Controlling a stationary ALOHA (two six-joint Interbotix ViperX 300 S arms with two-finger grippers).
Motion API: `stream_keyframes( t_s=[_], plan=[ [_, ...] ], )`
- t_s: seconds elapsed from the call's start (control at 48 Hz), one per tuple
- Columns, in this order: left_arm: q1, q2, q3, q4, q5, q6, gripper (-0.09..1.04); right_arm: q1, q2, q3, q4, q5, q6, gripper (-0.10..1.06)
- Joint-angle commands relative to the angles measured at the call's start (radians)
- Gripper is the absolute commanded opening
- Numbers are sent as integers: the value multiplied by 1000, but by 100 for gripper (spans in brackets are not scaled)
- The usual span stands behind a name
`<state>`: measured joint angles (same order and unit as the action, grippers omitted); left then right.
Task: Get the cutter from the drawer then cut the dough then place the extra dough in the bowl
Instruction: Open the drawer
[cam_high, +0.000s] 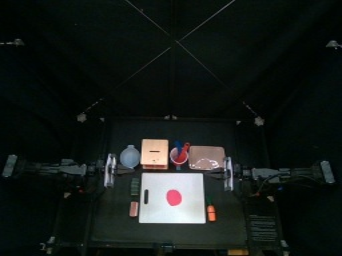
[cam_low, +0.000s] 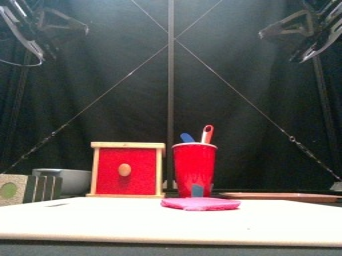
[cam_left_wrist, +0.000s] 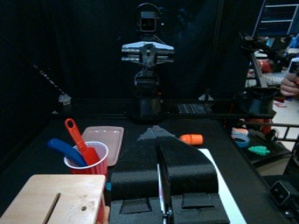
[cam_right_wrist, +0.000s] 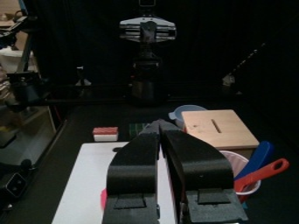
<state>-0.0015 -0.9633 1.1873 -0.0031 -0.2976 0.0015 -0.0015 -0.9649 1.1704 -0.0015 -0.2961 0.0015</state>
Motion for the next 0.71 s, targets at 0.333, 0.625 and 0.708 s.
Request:
stream_keyframes(
  t_s=[0.333, 0.625, 0.708],
  plan=[
    [-6, 189, -58, -296, -112, -55, -1, -86, 319, -247, 8, -5, 6, 3],
    [-6, 267, 5, -647, -232, -57, 0, -172, 673, -566, -2, 52, 5, 3],
    [-6, 273, 11, -681, -233, -60, 0, -204, 767, -655, 0, 140, 6, 3]
  ],
)
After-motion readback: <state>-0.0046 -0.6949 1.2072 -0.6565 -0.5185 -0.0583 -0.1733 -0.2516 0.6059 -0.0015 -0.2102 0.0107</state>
